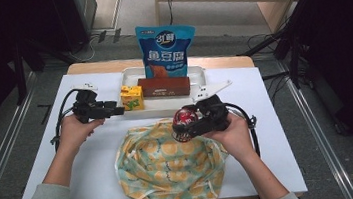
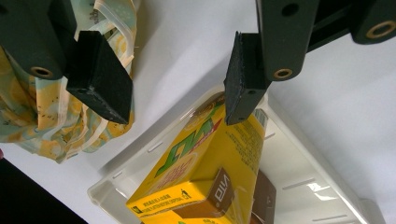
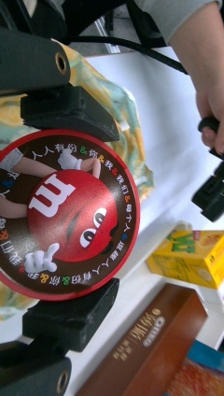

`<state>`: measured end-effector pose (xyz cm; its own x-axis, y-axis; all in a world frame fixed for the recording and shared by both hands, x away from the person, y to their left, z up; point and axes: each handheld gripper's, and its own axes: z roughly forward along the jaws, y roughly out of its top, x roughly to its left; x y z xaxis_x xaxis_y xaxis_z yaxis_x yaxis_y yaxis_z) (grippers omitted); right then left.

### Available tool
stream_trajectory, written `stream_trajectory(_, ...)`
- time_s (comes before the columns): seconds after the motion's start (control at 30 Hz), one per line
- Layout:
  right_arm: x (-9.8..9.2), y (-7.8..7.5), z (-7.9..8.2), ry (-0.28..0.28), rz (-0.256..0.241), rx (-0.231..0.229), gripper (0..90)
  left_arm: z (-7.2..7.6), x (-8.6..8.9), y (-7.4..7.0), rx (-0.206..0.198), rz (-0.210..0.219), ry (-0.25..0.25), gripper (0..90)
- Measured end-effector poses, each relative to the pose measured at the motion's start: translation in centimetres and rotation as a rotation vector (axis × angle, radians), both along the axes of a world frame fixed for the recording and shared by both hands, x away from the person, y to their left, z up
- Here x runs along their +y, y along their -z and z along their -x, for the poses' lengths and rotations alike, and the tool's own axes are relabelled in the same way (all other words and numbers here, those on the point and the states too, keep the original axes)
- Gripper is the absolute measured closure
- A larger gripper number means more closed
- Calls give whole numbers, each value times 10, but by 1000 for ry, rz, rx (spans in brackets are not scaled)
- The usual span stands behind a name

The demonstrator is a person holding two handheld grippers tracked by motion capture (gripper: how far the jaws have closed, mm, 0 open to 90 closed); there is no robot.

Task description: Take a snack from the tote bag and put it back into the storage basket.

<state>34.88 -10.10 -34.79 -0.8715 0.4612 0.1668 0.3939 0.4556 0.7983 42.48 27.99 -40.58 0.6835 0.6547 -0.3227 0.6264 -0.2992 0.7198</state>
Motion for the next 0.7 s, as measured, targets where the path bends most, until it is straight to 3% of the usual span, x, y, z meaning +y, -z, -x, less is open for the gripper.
stream_trajectory(0.27, 1, -6, -12, 26, 10, -20, 264, 1, 0, -1, -6, 10, 2, 421)
stream_trajectory(0.7, 0, -6, -33, 58, -5, 4, 265, 2, 0, -3, -15, 10, 6, 421)
